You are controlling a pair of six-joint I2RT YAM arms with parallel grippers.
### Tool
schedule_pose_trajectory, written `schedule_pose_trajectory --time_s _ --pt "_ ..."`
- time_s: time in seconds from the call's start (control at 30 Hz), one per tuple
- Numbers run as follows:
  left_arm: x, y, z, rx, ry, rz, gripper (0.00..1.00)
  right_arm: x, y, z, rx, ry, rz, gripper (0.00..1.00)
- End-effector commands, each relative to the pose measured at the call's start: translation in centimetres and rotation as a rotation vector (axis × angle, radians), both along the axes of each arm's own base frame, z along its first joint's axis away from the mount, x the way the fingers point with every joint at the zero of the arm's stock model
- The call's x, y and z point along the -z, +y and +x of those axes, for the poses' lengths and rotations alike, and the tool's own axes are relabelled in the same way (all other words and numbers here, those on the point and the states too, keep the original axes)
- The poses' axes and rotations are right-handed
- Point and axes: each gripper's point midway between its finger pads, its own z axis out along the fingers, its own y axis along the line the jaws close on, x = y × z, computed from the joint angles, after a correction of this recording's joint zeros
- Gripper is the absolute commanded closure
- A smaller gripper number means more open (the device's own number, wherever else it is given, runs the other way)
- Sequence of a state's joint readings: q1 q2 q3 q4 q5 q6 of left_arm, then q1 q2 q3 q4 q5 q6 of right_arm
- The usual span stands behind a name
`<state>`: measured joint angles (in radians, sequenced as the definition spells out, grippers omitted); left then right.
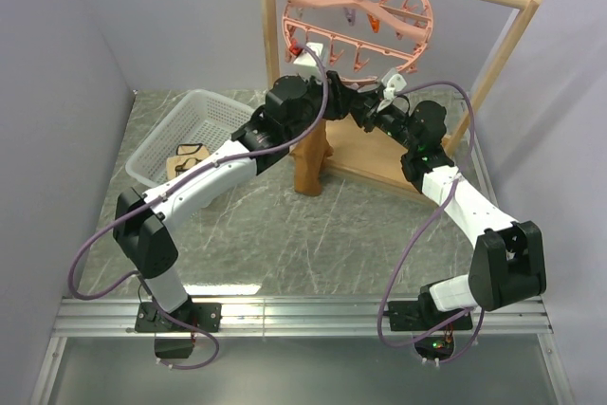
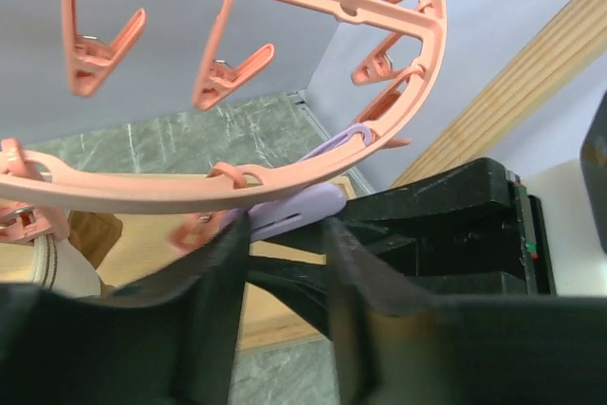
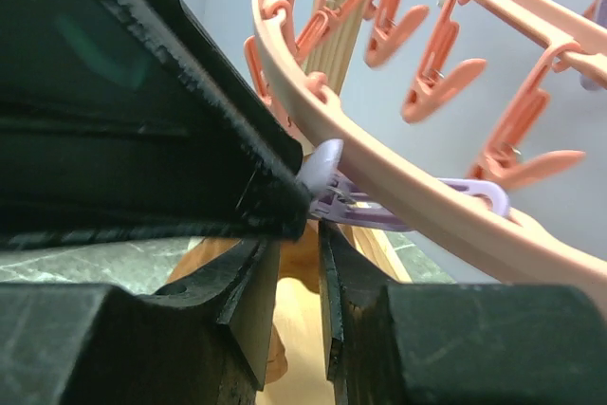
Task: Clip the underwear to the hanger
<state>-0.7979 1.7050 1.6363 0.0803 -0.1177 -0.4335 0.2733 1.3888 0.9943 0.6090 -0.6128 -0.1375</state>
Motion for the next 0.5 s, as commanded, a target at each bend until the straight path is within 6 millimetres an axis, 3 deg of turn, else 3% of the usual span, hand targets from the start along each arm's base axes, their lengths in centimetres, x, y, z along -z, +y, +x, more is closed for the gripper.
schedule_pose_trajectory --time_s 0.0,0.07,0.27,0.37,0.47 --pt "-1.9 1.0 1.1 -0.053 -0.005 -0.046 0.62 -3.3 0.3 -1.4 -0.020 -0.109 0.015 0.71" --pt "-1.8 1.6 1.9 -0.076 0.000 -0.054 0.74 -3.1 0.2 -1.6 -0.021 -0.105 0.011 0.71" --pt "-2.1 2.6 3.2 -0.079 -0.002 -0.070 0.93 -2.7 -0.4 -1.9 -0.005 -0.096 0.000 0.70" --pt "-2.2 2.9 3.6 -0.074 -0.009 -0.075 0.99 -2.2 -1.3 -1.6 0.019 -0.061 0.002 0.68" --pt "-2.0 3.3 4.1 -0.071 -0.005 -0.081 0.96 -1.8 -2.6 -0.9 0.056 -0.033 0.002 0.63"
